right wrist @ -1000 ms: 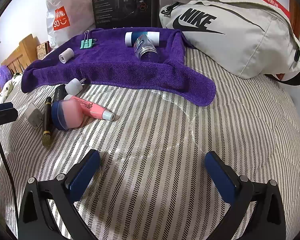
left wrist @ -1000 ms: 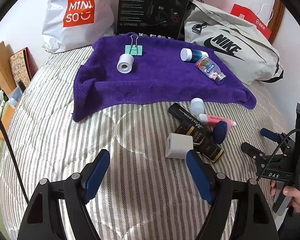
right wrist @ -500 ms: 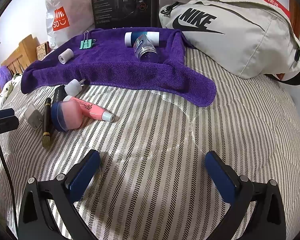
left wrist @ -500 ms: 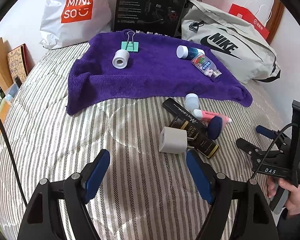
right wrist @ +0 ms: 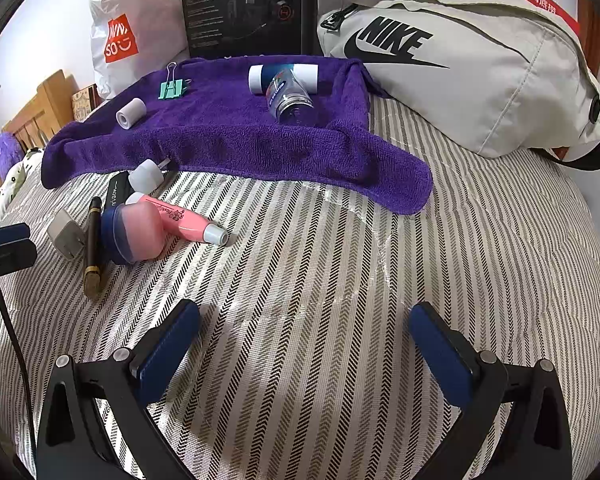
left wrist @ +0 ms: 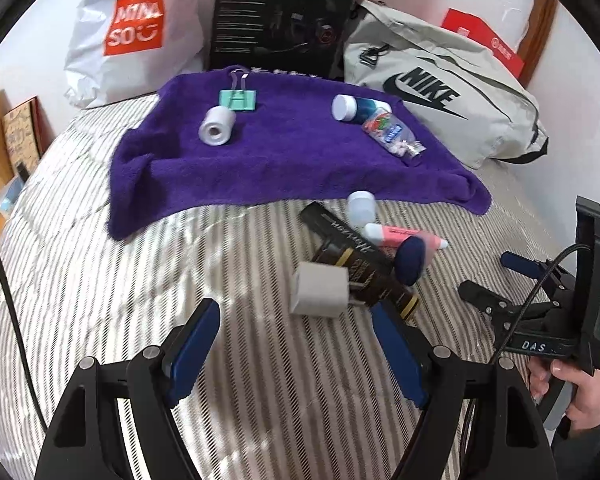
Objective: Organize rigid objects
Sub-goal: 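Move the left tool to the white plug cube and close on it, then grasp the pink-and-blue round container with the right tool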
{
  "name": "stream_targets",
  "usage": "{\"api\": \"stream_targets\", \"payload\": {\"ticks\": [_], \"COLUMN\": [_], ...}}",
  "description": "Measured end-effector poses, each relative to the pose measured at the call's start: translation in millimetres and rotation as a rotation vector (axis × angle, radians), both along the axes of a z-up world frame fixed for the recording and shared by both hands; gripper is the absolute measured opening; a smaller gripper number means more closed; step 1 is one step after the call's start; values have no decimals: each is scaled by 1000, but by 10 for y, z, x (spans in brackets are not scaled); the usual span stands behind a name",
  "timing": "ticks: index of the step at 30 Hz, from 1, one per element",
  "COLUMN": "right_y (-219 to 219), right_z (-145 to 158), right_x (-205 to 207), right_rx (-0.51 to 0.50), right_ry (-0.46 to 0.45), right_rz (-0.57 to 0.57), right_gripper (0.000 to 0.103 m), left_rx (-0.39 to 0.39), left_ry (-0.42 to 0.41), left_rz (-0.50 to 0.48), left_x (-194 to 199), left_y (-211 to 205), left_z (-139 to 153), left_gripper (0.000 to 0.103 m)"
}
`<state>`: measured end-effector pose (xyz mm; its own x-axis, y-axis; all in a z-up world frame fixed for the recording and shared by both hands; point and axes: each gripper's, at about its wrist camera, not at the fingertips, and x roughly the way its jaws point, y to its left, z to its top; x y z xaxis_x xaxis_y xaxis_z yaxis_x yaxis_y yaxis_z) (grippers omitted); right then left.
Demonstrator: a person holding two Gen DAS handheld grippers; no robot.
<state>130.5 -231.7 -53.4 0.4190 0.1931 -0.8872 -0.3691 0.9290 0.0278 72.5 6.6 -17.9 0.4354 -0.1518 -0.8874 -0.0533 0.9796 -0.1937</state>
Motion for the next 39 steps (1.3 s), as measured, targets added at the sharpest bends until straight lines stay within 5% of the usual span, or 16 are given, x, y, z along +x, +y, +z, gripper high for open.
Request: {"api": "stream_targets", "payload": {"ticks": [12, 16, 24, 34, 39], "right_y": [-62, -59, 215, 732, 837], "right_z": [403, 456, 439, 287, 193], "right_x": [-139, -137, -89, -54, -39], "right_rx": [91, 126, 146, 169, 156], "right_ry": [-70, -81, -81, -32, -18], "right_rz": [27, 21, 85, 167, 177], "right_gripper": [103, 103, 100, 71, 66], "left_rx": [134, 159, 116, 95, 87], "left_ry": [-18, -52, -33, -16, -18], "left_rz": [-86, -90, -19, 13, 10], "left_x": [142, 130, 50, -18, -14], "left_y": [-280, -297, 10, 201, 203], "left_z": [-224, -202, -162, -161, -161], "left_gripper": [77, 43, 43, 43, 43]}}
